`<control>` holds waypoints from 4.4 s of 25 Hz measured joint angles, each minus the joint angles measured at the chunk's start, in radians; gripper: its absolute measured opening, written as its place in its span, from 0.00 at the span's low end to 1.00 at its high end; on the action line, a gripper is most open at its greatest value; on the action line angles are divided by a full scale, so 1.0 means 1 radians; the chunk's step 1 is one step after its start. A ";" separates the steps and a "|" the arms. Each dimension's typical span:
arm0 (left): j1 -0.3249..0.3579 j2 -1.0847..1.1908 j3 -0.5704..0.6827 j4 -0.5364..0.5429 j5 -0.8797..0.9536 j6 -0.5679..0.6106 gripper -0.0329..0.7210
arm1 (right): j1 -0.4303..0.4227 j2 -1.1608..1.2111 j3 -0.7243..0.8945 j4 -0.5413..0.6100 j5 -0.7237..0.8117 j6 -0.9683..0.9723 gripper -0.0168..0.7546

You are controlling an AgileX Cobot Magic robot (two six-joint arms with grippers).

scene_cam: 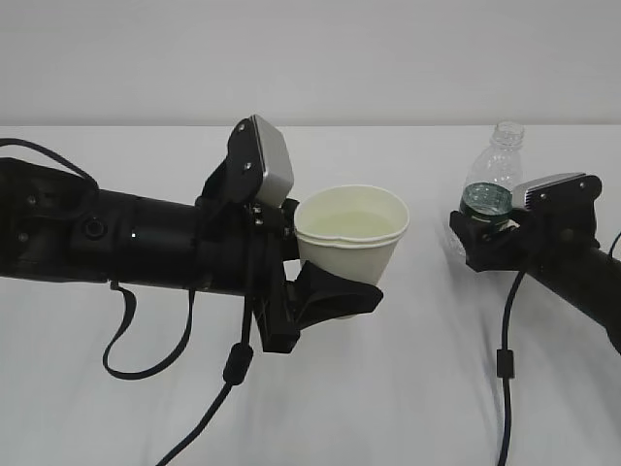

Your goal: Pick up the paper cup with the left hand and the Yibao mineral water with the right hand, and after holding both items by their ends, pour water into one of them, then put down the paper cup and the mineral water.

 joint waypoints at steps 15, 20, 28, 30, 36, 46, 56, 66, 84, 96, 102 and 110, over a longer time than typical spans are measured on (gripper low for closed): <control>0.000 0.000 0.000 0.000 0.004 0.000 0.61 | 0.000 -0.100 0.100 0.000 0.000 0.000 0.88; 0.000 0.000 0.000 0.000 0.005 0.000 0.61 | 0.000 -0.143 0.129 0.000 0.002 0.000 0.88; 0.000 0.000 0.000 0.000 0.007 0.000 0.61 | 0.000 -0.206 0.164 0.004 0.002 0.011 0.88; 0.000 0.000 0.000 0.000 0.008 0.000 0.61 | 0.000 -0.218 0.173 0.006 0.002 0.016 0.87; 0.000 0.000 0.000 0.000 0.008 0.000 0.61 | 0.000 -0.246 0.200 0.026 0.002 0.031 0.87; 0.000 0.000 0.000 0.000 0.010 0.000 0.61 | 0.000 -0.300 0.207 0.099 0.002 0.031 0.86; 0.000 0.000 0.000 0.000 0.010 0.000 0.61 | 0.000 -0.321 0.209 0.215 0.002 -0.040 0.86; 0.000 0.000 0.000 0.000 0.010 0.000 0.61 | 0.000 -0.410 0.209 0.243 0.019 -0.081 0.84; 0.000 0.000 0.000 -0.041 0.020 0.000 0.61 | 0.000 -0.665 0.215 0.247 0.248 -0.091 0.81; 0.000 0.000 0.000 -0.090 0.051 0.000 0.61 | 0.000 -0.812 0.215 0.214 0.430 -0.092 0.81; 0.000 0.000 0.000 -0.090 0.051 0.000 0.61 | 0.000 -0.861 0.217 0.199 0.482 -0.090 0.80; 0.000 0.000 0.000 -0.090 0.051 0.000 0.61 | 0.000 -0.963 0.217 0.199 0.584 -0.088 0.80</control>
